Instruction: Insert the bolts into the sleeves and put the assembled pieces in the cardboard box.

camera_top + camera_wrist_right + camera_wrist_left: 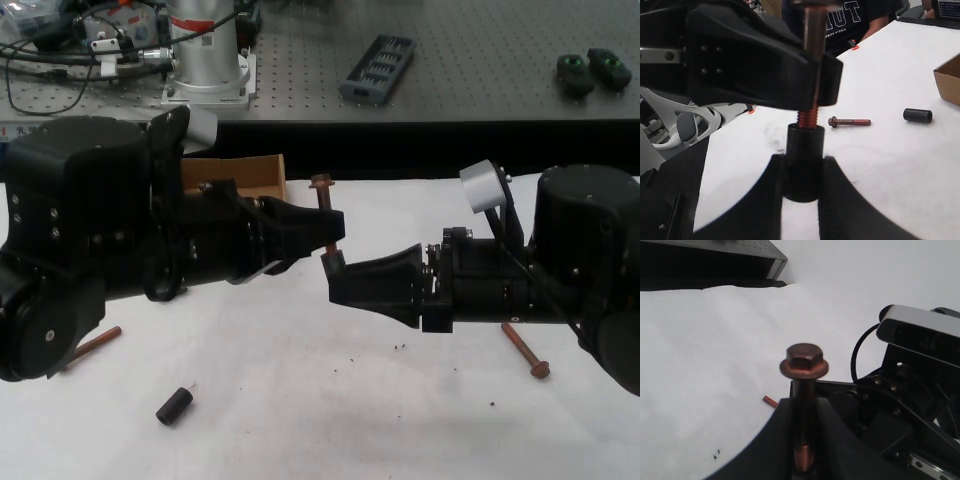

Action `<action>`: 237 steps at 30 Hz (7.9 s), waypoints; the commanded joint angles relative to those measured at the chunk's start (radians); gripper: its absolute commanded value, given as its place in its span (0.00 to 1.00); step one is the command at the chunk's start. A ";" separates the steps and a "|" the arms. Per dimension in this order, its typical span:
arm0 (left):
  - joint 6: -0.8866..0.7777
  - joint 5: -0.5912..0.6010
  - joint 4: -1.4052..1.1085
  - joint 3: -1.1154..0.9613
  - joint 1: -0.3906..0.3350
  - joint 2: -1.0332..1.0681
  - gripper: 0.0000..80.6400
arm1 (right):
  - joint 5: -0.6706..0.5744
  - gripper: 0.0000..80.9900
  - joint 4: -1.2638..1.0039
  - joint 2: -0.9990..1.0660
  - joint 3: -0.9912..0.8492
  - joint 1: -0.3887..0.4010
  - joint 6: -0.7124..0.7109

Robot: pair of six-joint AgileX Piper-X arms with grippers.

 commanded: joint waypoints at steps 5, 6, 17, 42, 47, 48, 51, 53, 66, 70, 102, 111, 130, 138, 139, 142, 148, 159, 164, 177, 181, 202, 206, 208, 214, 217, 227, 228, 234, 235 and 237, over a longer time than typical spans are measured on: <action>-0.005 0.059 -0.005 -0.005 -0.003 0.000 0.01 | 0.013 0.05 -0.145 -0.006 -0.013 -0.020 0.099; -0.005 0.057 -0.007 -0.005 -0.003 0.000 0.01 | 0.015 0.05 -0.164 -0.006 -0.013 -0.023 0.112; 0.008 0.069 -0.027 -0.005 -0.003 0.000 0.06 | 0.030 0.05 -0.174 -0.006 -0.013 -0.030 0.125; 0.075 0.076 0.191 -0.006 0.305 -0.256 0.38 | 0.087 0.05 0.415 0.180 -0.449 -0.056 -0.096; 0.119 0.007 0.417 -0.006 0.325 -0.331 0.28 | 0.097 0.05 0.584 0.378 -0.732 -0.049 -0.091; 0.119 0.007 0.441 -0.006 0.325 -0.347 0.26 | 0.097 0.05 0.620 0.411 -0.795 -0.046 -0.091; 0.121 0.005 0.486 -0.006 0.325 -0.392 0.22 | 0.099 0.05 0.732 0.535 -0.982 -0.034 -0.091; 0.126 -0.007 0.508 -0.006 0.325 -0.426 0.21 | 0.102 0.05 0.792 0.604 -1.087 -0.024 -0.089; 0.160 -0.071 0.791 -0.006 0.325 -0.618 0.21 | 0.188 0.05 0.987 0.872 -1.486 0.072 -0.063; 0.160 -0.071 0.854 -0.006 0.325 -0.673 0.21 | 0.203 0.05 0.990 0.880 -1.486 0.083 -0.074; 0.160 -0.168 1.040 -0.006 0.325 -0.883 0.25 | 0.543 0.57 0.920 0.881 -1.486 0.078 0.010; 0.160 -0.158 1.036 -0.006 0.325 -0.883 0.50 | 0.750 0.49 1.312 0.740 -1.486 0.065 0.023; 0.160 -0.348 1.034 -0.006 0.325 -0.916 0.50 | 0.885 0.49 1.812 0.663 -1.445 0.341 0.127; 0.184 -0.423 1.063 -0.006 0.325 -1.006 0.50 | 0.852 0.49 1.873 0.660 -1.445 0.364 0.219; 0.184 -0.454 1.079 -0.006 0.325 -1.017 0.50 | 0.852 0.49 1.873 0.658 -1.445 0.371 0.237; 0.197 -0.490 1.126 -0.006 0.325 -1.039 0.50 | 0.880 0.49 1.857 0.655 -1.445 0.391 0.258; 0.215 -0.446 1.256 -0.008 0.325 -1.030 0.50 | 0.974 0.45 1.899 0.655 -1.445 0.375 0.142; 0.339 -0.392 1.241 -0.006 0.292 -0.827 0.50 | 1.077 0.45 1.968 0.577 -1.363 0.199 -0.030; 0.350 -0.383 1.203 -0.006 0.274 -0.695 0.50 | 1.088 0.45 1.905 0.463 -1.165 0.128 -0.063; 0.350 -0.446 1.045 -0.006 0.172 -0.569 0.50 | 1.076 0.45 1.579 0.202 -0.565 0.003 -0.101; 0.350 -0.450 1.048 -0.006 0.154 -0.564 0.50 | 1.076 0.45 1.542 0.202 -0.529 -0.027 -0.128; 0.350 -0.483 1.048 -0.006 0.153 -0.564 0.50 | 1.055 0.27 1.508 0.219 -0.529 -0.127 -0.222; 0.350 -0.483 1.052 -0.006 0.153 -0.564 0.50 | 1.055 0.27 1.488 0.230 -0.529 -0.131 -0.237; 0.348 -0.483 1.062 -0.006 0.153 -0.564 0.50 | 1.055 0.27 1.489 0.242 -0.529 -0.139 -0.240; 0.348 -0.483 1.116 -0.006 0.153 -0.564 0.50 | 1.047 0.27 1.534 0.288 -0.529 -0.147 -0.289; 0.348 -0.483 1.129 -0.006 0.153 -0.564 0.50 | 1.055 0.27 1.536 0.293 -0.529 -0.153 -0.301; 0.348 -0.483 1.145 -0.006 0.153 -0.564 0.50 | 1.113 0.12 1.615 0.285 -0.529 -0.149 -0.525; 0.348 -0.483 1.145 -0.006 0.153 -0.564 0.50 | 1.110 0.07 1.629 0.280 -0.529 -0.143 -0.545; 0.348 -0.483 1.137 -0.006 0.153 -0.564 0.50 | 1.081 0.05 1.648 0.212 -0.529 -0.119 -0.595; 0.348 -0.483 1.137 -0.006 0.153 -0.564 0.50 | 1.061 0.05 1.651 0.198 -0.529 -0.116 -0.599; 0.348 -0.483 1.137 -0.006 0.153 -0.564 0.50 | 0.958 0.05 1.654 0.153 -0.529 -0.095 -0.677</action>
